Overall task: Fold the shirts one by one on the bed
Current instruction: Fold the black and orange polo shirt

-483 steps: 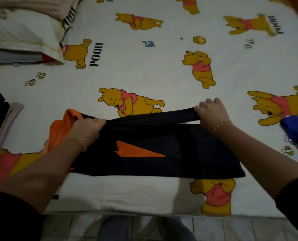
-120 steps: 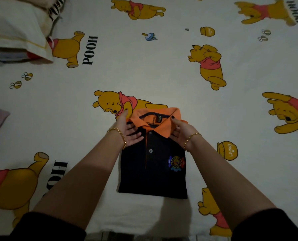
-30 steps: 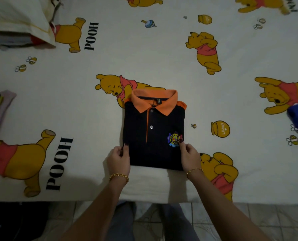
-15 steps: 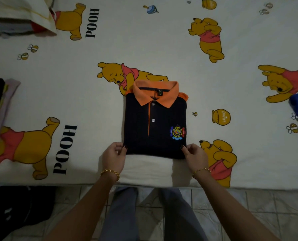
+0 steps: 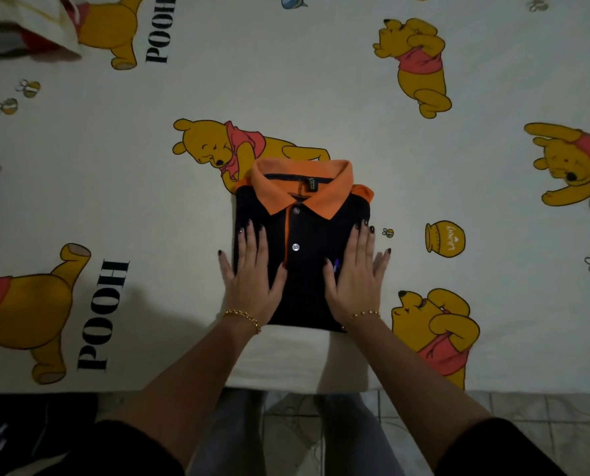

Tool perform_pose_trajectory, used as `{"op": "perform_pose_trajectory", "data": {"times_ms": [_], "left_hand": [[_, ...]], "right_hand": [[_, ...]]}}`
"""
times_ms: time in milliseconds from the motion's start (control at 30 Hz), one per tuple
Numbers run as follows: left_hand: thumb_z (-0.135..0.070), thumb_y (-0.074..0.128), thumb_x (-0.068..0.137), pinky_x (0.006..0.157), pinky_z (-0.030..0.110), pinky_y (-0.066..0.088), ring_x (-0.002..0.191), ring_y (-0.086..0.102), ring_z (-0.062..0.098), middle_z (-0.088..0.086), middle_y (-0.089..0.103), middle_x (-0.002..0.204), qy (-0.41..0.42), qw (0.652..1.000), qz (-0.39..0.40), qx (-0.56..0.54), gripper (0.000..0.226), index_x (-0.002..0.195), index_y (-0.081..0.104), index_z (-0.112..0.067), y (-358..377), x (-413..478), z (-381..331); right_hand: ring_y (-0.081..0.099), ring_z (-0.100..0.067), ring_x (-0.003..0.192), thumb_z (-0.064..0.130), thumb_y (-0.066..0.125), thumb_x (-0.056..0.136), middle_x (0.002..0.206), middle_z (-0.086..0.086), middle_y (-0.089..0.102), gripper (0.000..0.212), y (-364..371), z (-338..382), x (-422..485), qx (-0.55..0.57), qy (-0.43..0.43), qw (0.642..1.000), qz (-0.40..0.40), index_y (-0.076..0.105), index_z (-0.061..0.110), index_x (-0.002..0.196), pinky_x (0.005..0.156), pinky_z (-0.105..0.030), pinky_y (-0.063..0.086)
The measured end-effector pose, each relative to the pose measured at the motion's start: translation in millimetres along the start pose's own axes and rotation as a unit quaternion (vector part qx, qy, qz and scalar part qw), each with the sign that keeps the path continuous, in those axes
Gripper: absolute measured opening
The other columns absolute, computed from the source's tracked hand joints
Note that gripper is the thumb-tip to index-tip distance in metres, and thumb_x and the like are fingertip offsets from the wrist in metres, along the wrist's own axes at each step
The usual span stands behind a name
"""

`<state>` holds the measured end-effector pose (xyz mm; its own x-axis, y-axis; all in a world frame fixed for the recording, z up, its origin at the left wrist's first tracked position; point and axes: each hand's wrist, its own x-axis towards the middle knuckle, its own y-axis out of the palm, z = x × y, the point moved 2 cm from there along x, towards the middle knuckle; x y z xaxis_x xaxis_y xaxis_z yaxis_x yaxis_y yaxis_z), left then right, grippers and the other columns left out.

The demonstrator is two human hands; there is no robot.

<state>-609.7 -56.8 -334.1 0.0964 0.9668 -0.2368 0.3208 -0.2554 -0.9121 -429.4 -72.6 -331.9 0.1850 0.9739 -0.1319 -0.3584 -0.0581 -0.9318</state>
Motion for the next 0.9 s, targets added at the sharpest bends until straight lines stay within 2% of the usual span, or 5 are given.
{"op": "perform_pose_trajectory", "data": {"times_ms": [133, 333, 533, 733, 900], "left_hand": [[-0.042, 0.025, 0.097, 0.115, 0.049, 0.001, 0.146, -0.003, 0.022, 0.004, -0.004, 0.159, -0.067, 0.996, -0.049, -0.036, 0.063, 0.151, 0.005, -0.017, -15.4, 37.4, -5.4], [-0.036, 0.053, 0.090, 0.106, 0.040, 0.036, 0.126, 0.044, 0.027, 0.010, 0.048, 0.135, -0.220, 0.943, -0.108, -0.226, 0.055, 0.138, 0.040, -0.012, -33.0, 70.6, -8.8], [-0.040, 0.061, 0.089, 0.072, 0.024, 0.044, 0.098, 0.057, 0.022, 0.007, 0.060, 0.120, -0.312, 0.841, 0.107, -0.429, 0.050, 0.129, 0.051, -0.011, -53.0, 43.4, -9.7], [-0.030, 0.061, 0.091, 0.059, 0.018, 0.041, 0.090, 0.058, 0.017, 0.005, 0.062, 0.113, -0.239, 0.830, 0.114, -0.491, 0.040, 0.126, 0.053, -0.012, -104.9, 18.7, 3.9], [-0.026, 0.063, 0.089, 0.072, 0.028, 0.049, 0.095, 0.062, 0.022, 0.006, 0.065, 0.112, -0.186, 0.839, 0.104, -0.501, 0.032, 0.117, 0.057, -0.012, -166.8, -16.3, 29.7]], "right_hand": [[-0.006, -0.019, 0.147, 0.046, 0.024, 0.096, 0.160, -0.007, 0.000, 0.070, -6.2, 8.0, 42.4, 0.032, -0.022, 0.999, -0.014, 0.003, 0.010, 0.152, 0.119, -0.041, -0.003], [0.043, -0.029, 0.121, 0.042, 0.053, 0.089, 0.131, -0.013, 0.048, 0.061, -15.6, 12.9, 59.5, 0.146, 0.156, 0.973, -0.086, 0.039, 0.007, 0.137, 0.102, -0.044, 0.040], [0.060, -0.027, 0.096, 0.037, 0.072, 0.081, 0.105, -0.010, 0.064, 0.048, -28.0, 9.3, 38.9, 0.417, 0.392, 0.817, 0.070, 0.059, 0.004, 0.114, 0.083, -0.035, 0.050], [0.064, -0.027, 0.097, 0.031, 0.077, 0.077, 0.108, -0.012, 0.068, 0.041, -80.7, 37.3, 25.2, 0.433, 0.295, 0.849, 0.072, 0.065, 0.008, 0.109, 0.089, -0.042, 0.052], [0.065, -0.025, 0.098, 0.029, 0.074, 0.081, 0.108, -0.010, 0.068, 0.037, -127.2, 89.2, -24.3, 0.463, 0.243, 0.851, 0.056, 0.064, 0.008, 0.110, 0.087, -0.040, 0.054]]}}
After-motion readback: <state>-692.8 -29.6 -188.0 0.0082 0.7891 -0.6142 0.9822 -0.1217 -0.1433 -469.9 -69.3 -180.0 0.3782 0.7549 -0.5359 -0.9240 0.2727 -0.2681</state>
